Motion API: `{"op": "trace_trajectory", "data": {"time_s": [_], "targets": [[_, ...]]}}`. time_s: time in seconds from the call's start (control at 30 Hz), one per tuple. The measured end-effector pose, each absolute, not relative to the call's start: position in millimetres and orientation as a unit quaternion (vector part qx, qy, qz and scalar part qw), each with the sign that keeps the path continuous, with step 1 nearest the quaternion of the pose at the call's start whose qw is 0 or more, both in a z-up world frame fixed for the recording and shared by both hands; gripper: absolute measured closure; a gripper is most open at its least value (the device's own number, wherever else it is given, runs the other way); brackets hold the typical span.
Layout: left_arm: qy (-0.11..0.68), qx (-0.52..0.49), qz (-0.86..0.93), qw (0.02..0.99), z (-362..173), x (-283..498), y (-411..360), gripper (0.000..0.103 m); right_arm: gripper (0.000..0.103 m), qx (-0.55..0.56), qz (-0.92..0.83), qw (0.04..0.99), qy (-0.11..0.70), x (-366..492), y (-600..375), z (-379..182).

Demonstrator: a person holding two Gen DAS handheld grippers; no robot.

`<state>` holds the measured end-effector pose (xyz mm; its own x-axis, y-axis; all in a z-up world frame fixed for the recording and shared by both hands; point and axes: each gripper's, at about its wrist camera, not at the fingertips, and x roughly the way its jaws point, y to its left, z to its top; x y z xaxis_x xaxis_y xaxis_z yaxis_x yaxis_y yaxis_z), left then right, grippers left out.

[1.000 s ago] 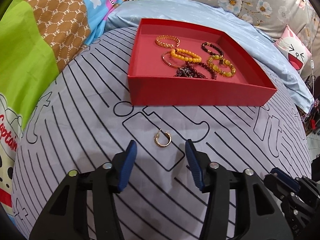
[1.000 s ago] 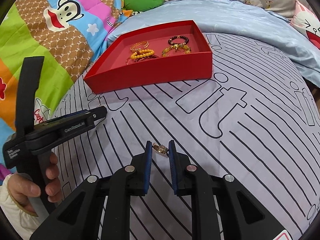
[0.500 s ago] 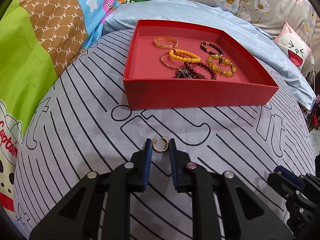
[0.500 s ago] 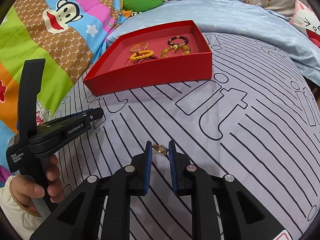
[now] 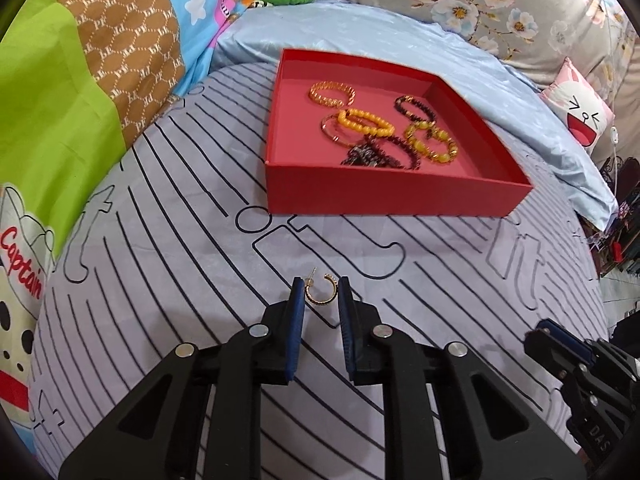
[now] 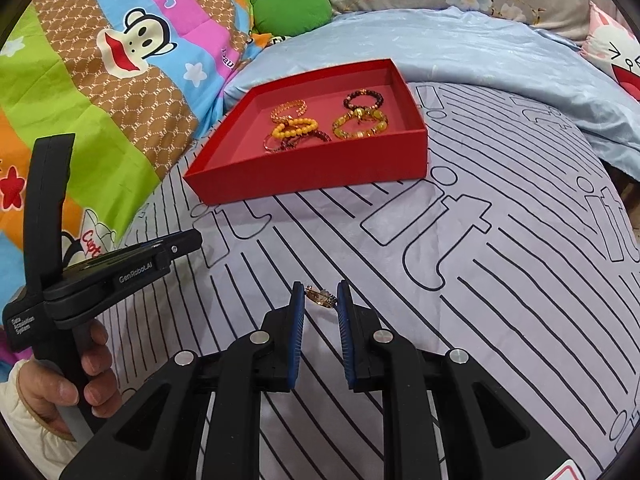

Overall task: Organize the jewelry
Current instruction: 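Grasp a gold hoop ring with the left tool while the right tool grasps the other ring, then carry both gold rings into the red tray and open both tools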

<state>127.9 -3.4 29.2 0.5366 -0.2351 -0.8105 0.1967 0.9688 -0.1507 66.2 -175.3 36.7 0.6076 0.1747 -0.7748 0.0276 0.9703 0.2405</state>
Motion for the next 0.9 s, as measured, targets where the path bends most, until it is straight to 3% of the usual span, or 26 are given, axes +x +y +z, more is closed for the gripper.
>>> {"op": "trace_trajectory", "data": {"time_s": [0.47,0.9], "targets": [[0.434,-0.009,-0.154,0.888,86,122,-23,0.086,0.087,0.098,0.056,0.913,0.393,81,-168,85],[0.388,0.003,-0.167,0.906,129,169,-51,0.086,0.087,0.079,0.048,0.934,0.345,141,-178,129]]}}
